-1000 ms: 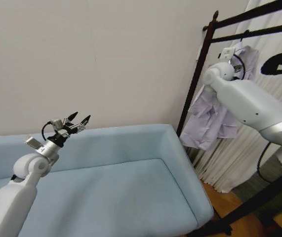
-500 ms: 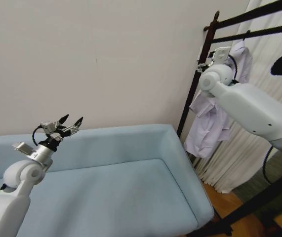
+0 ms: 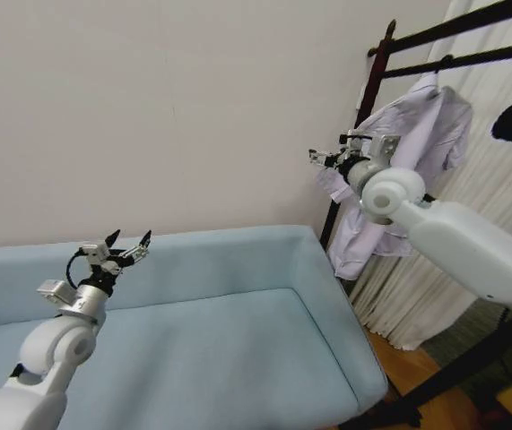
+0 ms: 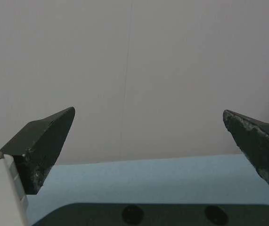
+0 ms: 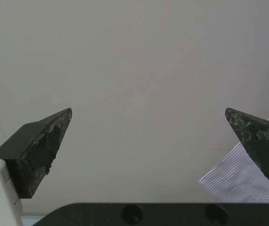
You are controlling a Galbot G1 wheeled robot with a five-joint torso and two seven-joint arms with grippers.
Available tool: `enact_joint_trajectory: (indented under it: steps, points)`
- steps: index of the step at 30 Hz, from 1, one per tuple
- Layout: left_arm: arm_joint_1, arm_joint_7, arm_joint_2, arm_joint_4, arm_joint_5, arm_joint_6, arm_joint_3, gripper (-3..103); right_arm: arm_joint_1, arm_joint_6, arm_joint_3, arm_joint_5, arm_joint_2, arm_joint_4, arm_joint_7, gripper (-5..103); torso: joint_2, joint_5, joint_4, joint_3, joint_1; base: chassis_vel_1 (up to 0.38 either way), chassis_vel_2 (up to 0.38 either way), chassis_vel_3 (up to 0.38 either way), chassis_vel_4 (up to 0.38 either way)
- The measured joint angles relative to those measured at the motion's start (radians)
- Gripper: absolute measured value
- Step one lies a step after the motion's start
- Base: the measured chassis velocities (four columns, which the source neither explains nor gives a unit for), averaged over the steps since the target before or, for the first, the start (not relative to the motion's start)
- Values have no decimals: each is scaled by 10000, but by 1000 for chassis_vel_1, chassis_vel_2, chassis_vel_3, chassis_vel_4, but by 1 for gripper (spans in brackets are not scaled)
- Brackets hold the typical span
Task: Pick up the clothes from the sofa and hang them on the clothes hanger.
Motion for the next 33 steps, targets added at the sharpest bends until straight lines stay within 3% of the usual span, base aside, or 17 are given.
enact_joint_trajectory:
  steps: [10,15,19,22,26,31,33]
  points:
    - [983,-476,-211,-251,507,-700,117,100,-3194,334,1520,-1622,632,506,-414,100,-1,2,4,3,2,0,0,0,0]
    - [1375,-659,-511,-330,992,-1024,218,100,-5228,354,2696,-2365,634,1354,-660,100,0,0,2,0,2,0,0,0,0]
    - [1641,-685,-999,-359,1438,-1261,235,100,-7634,610,3718,-3560,666,2216,-654,100,0,3,-2,0,1,0,0,0,0]
    - [1753,-674,-1289,-358,1744,-1324,240,100,-8515,750,4031,-4149,788,2538,-555,100,0,4,0,0,1,0,0,0,0]
    - [1992,-611,-1855,-327,2325,-1460,366,100,-10018,898,4585,-5129,1212,2890,-498,100,0,1,3,1,1,0,0,0,0]
    - [2288,-502,-2543,-326,3279,-1636,665,100,-12141,964,5752,-7205,2349,3307,-1449,100,0,3,0,0,0,0,0,0,0]
    - [2334,-473,-2656,-326,3443,-1679,708,100,-12449,969,5933,-7610,2593,3381,-1629,100,0,2,1,0,0,0,0,0,0]
